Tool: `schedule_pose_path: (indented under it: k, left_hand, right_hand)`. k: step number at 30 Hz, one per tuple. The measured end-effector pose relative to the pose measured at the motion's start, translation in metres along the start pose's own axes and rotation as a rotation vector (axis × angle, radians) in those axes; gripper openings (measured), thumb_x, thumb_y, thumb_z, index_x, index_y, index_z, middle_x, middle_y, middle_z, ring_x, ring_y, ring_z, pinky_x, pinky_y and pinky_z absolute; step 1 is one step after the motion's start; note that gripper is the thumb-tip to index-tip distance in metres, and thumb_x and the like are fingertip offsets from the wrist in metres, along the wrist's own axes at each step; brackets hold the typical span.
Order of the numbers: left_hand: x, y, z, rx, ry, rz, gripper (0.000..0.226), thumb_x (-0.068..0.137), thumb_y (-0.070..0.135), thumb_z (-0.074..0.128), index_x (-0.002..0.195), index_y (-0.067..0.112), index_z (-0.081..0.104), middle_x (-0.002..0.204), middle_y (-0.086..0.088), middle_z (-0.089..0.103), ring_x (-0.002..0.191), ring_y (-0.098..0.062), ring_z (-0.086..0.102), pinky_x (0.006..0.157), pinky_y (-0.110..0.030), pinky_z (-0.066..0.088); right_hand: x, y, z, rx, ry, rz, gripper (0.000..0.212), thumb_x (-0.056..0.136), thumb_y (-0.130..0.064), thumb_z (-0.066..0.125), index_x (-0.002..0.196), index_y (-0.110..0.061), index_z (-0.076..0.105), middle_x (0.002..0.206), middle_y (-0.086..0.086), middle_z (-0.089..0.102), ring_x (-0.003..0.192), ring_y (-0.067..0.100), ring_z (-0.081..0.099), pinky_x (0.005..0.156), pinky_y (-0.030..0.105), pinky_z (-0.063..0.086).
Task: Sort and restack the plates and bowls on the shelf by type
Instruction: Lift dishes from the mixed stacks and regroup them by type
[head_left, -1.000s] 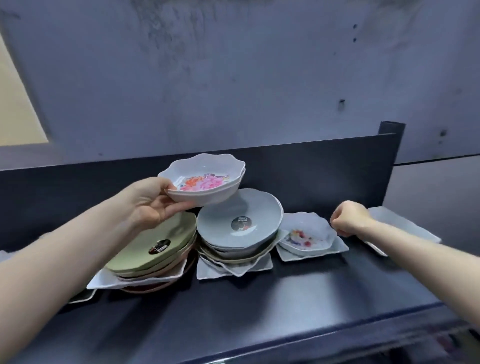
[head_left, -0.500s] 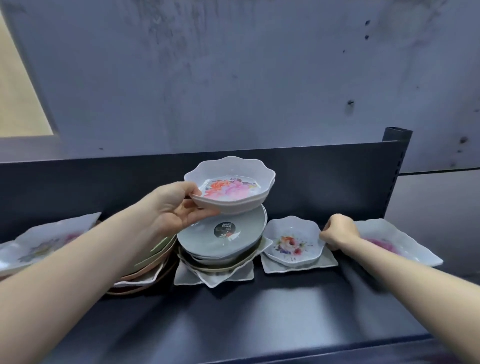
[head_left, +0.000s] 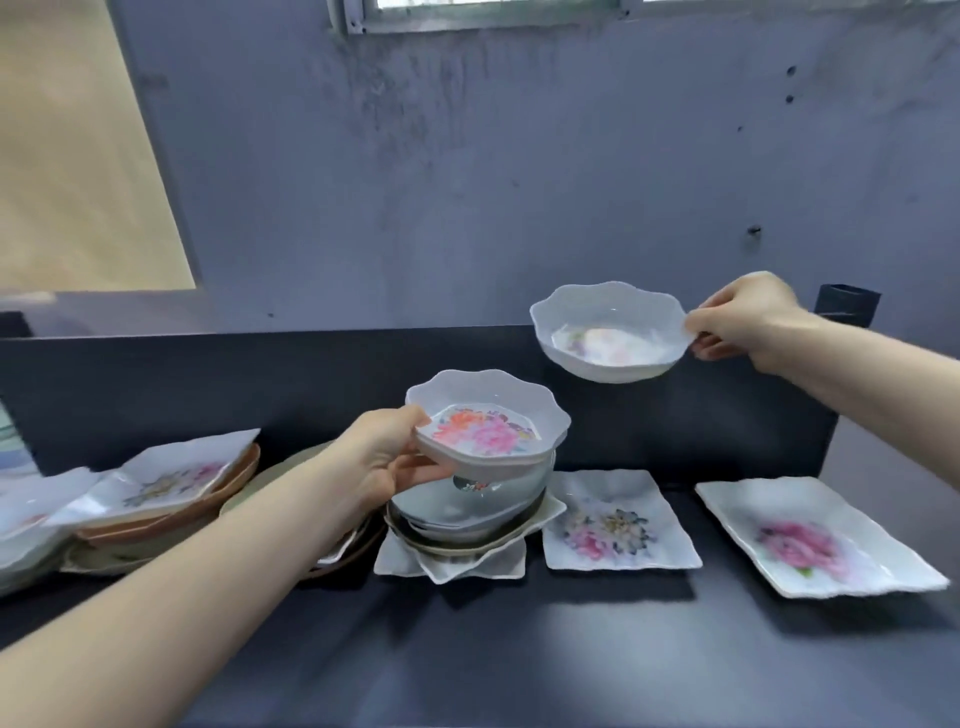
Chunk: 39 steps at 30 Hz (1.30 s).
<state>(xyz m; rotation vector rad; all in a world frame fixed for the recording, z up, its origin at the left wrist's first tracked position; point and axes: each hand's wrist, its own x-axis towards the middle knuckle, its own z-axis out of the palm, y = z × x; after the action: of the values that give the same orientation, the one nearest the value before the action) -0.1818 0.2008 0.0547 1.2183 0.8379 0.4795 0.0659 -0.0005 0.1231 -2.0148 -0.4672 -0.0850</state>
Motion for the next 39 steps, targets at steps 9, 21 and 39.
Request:
schedule_pose_path:
  k: [9,21,39]
  left_hand:
    - [-0.008,-0.004,0.007,-0.024,0.037,0.035,0.016,0.095,0.016,0.046,0.100,0.006,0.057,0.078,-0.012,0.062,0.065,-0.021,0.061,0.044,-0.031,0.058]
    - [-0.011,-0.011,0.003,-0.039,-0.040,-0.004,0.022,0.097,0.025,0.045,0.085,0.012,0.059,0.075,-0.008,0.062,0.063,-0.019,0.059,0.047,-0.029,0.058]
    - [0.004,-0.002,0.011,-0.021,-0.274,-0.075,0.019,0.081,0.004,0.054,0.100,0.003,0.053,0.088,-0.018,0.055,0.074,-0.032,0.061,0.060,-0.045,0.060]
  right_hand:
    - [-0.039,-0.009,0.057,0.092,-0.298,0.042,0.011,0.073,0.011,0.060,0.066,0.003,0.065,0.057,0.009,0.054,0.043,0.018,0.048,0.050,0.024,0.053]
    - [-0.053,-0.006,0.085,0.003,-0.213,-0.032,0.018,0.074,-0.003,0.051,0.064,0.003,0.064,0.052,0.005,0.056,0.041,0.018,0.060,0.070,0.046,0.059]
    - [-0.055,0.021,0.096,0.256,-0.257,0.122,0.019,0.083,-0.011,0.058,0.081,-0.009,0.077,0.088,0.003,0.070,0.069,0.016,0.064,0.048,0.022,0.051]
